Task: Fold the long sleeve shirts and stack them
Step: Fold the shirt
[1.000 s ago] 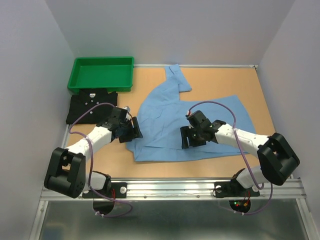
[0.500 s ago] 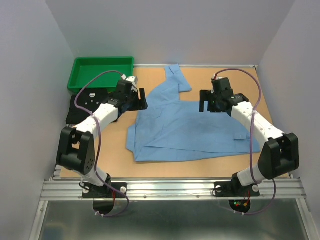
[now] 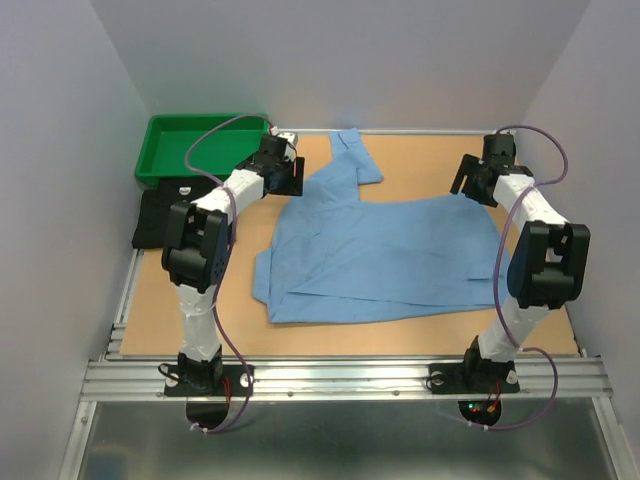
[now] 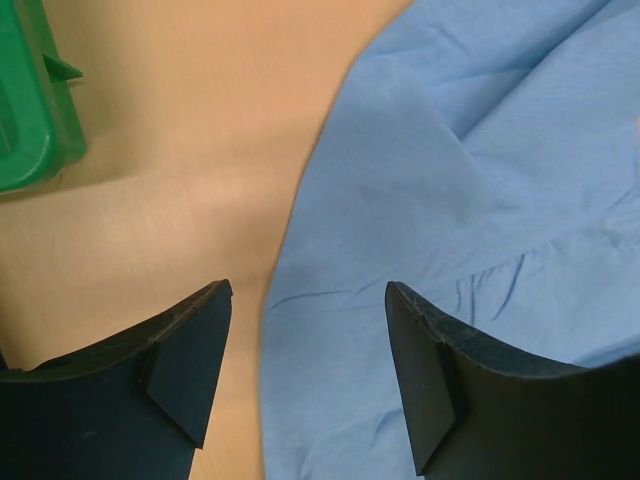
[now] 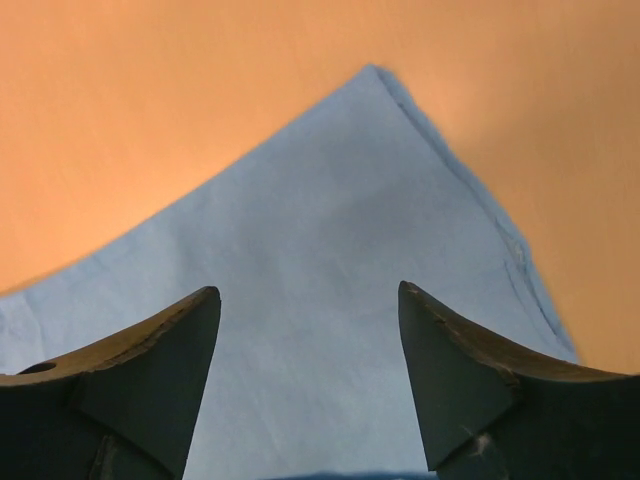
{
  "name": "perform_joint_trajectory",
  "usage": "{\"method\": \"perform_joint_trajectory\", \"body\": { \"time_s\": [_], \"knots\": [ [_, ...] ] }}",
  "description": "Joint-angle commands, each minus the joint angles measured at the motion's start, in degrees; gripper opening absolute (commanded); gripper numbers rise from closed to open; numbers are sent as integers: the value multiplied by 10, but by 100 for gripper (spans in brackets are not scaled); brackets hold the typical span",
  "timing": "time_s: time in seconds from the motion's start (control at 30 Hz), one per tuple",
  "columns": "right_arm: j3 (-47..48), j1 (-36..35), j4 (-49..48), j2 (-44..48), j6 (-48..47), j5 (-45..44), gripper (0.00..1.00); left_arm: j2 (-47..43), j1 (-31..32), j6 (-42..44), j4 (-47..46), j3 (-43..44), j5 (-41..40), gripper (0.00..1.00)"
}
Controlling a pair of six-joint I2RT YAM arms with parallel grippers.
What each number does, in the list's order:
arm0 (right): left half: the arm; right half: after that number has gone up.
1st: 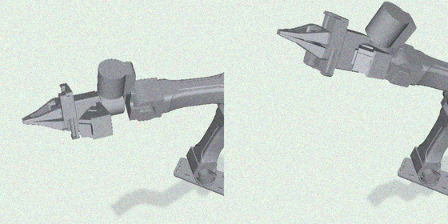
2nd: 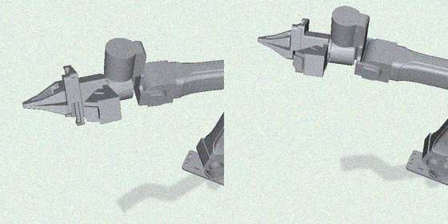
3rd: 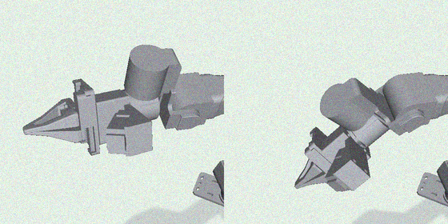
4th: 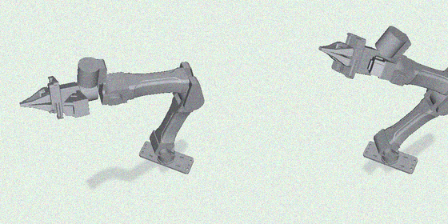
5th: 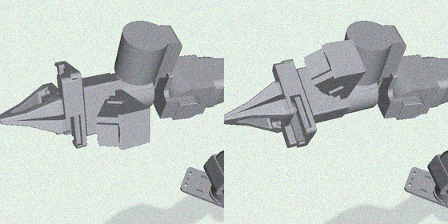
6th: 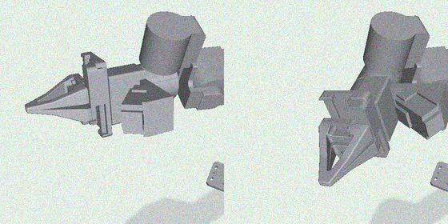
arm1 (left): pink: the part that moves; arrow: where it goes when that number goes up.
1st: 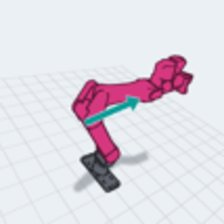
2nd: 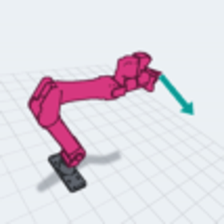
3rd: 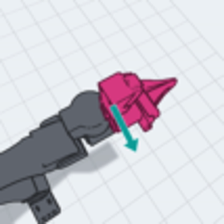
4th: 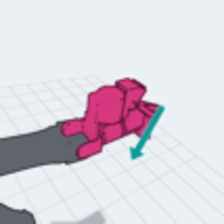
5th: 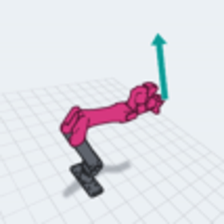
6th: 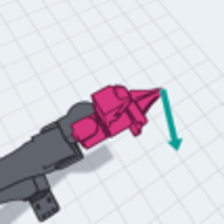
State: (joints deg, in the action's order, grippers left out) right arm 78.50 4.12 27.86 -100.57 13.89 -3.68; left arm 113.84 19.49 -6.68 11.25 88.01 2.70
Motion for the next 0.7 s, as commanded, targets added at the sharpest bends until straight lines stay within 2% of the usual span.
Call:
{"method": "perform_joint_trajectory", "body": {
  "time_s": [0.0, 0.17, 0.33, 0.47, 0.67],
  "knots": [
    [55, 11, -45, -18, 13, -19, 75, 23, 0, 25, 36, 45, -3, 73],
    [36, 19, -104, -35, 37, -27, 66, 62, 0, 34, 43, 47, -4, 73],
    [37, 19, -126, -52, 33, -24, 65, 88, 0, 48, 55, 64, -23, 72],
    [46, 20, -132, -66, 23, -31, 65, 108, 1, 54, 68, 79, 5, 70],
    [65, 19, -138, -84, 9, -45, 65, 116, 10, 53, 94, 67, -7, 63]
  ]
}}
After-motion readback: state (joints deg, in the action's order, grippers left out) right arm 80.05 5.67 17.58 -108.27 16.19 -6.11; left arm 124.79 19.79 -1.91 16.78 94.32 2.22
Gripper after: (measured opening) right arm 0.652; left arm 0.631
